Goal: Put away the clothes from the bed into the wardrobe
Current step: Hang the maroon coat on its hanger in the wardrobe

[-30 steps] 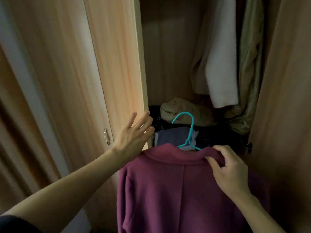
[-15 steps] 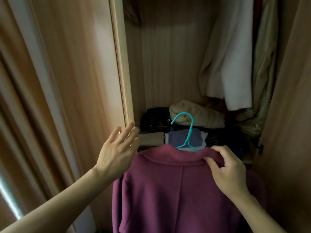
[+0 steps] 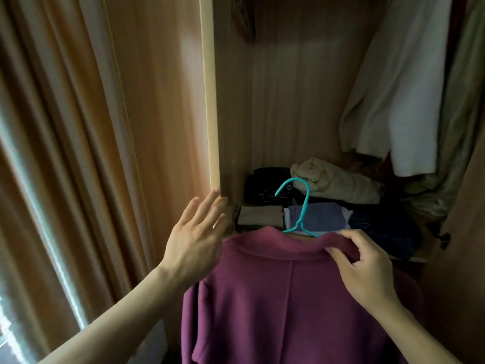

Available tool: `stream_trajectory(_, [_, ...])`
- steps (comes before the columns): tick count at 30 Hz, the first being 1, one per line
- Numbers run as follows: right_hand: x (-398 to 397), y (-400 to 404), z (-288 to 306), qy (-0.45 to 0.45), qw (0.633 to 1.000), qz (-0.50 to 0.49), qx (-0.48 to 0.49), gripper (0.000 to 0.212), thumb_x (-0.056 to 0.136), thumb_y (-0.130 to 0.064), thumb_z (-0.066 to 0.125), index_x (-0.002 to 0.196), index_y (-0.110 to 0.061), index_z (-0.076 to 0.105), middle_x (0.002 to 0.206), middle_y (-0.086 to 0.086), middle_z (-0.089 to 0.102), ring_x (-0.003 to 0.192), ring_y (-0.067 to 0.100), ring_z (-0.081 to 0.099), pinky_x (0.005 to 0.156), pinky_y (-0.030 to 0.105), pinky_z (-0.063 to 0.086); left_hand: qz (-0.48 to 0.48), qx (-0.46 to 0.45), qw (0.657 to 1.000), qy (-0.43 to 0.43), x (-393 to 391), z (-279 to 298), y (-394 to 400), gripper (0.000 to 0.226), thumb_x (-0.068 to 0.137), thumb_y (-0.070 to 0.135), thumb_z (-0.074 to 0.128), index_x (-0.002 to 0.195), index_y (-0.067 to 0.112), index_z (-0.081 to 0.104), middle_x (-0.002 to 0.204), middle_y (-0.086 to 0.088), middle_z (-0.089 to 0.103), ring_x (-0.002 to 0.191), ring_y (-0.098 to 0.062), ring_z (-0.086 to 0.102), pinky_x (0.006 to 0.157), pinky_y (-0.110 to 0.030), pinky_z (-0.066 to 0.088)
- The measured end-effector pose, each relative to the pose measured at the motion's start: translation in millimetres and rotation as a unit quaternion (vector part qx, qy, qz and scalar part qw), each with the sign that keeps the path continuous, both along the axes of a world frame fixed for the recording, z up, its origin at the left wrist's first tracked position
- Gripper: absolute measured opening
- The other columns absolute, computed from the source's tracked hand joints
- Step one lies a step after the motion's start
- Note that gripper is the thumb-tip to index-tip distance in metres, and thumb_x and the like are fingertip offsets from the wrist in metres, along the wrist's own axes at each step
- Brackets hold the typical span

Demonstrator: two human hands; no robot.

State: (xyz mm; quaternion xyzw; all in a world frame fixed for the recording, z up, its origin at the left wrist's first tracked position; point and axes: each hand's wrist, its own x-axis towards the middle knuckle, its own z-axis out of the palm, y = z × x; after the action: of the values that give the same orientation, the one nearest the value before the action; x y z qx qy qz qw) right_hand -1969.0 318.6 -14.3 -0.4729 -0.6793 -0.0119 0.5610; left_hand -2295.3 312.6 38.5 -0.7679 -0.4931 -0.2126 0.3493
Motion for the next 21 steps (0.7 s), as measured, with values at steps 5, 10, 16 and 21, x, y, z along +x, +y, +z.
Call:
stream_trajectory(5, [-30, 3, 6, 0.002, 0.999, 0.032, 0.006, 0.021, 0.08, -0.025, 0.078, 0.097, -0.02, 0.067, 0.09, -0.018, 0.066, 0.075, 0.011, 0.065, 0.063, 0.036, 0.054, -0.007, 0.003, 1.0, -0.03, -29, 0, -2, 0.039, 0.083, 0.012, 0.037, 0.108, 0.003, 0.065, 0.136, -0.015, 0.055, 0.147, -0.034, 0.028, 0.114, -0.051, 0.032])
stream_trajectory(10, [-51, 8, 8, 0.013, 0.998, 0.059, 0.005, 0.021, 0.08, -0.029, 0.076, 0.096, -0.02, 0.066, 0.09, -0.017, 0.066, 0.079, 0.009, 0.065, 0.066, 0.031, 0.052, 0.003, -0.012, 0.996, -0.089, -51, 1, -6, 0.034, 0.084, 0.013, 0.052, 0.116, 0.004, 0.06, 0.131, -0.012, 0.057, 0.147, -0.036, 0.027, 0.109, -0.052, 0.039])
stream_trajectory(16, [-59, 13, 11, 0.009, 0.998, 0.059, 0.012, 0.021, 0.079, -0.02, 0.079, 0.096, -0.019, 0.067, 0.089, -0.015, 0.067, 0.081, 0.006, 0.065, 0.069, 0.029, 0.053, 0.032, -0.006, 0.994, -0.105, -57, 1, -9, 0.035, 0.088, 0.028, 0.053, 0.117, 0.01, 0.062, 0.13, -0.006, 0.061, 0.146, -0.032, 0.03, 0.11, -0.053, 0.034])
stream_trajectory(21, [-58, 17, 16, 0.006, 0.999, 0.049, 0.023, 0.021, 0.08, -0.021, 0.079, 0.096, -0.019, 0.067, 0.089, -0.015, 0.066, 0.081, 0.005, 0.065, 0.068, 0.028, 0.053, -0.008, 0.004, 0.993, -0.115, -31, 5, -13, 0.036, 0.088, 0.034, 0.056, 0.115, 0.011, 0.064, 0.123, -0.004, 0.064, 0.135, -0.028, 0.047, 0.109, -0.05, 0.037])
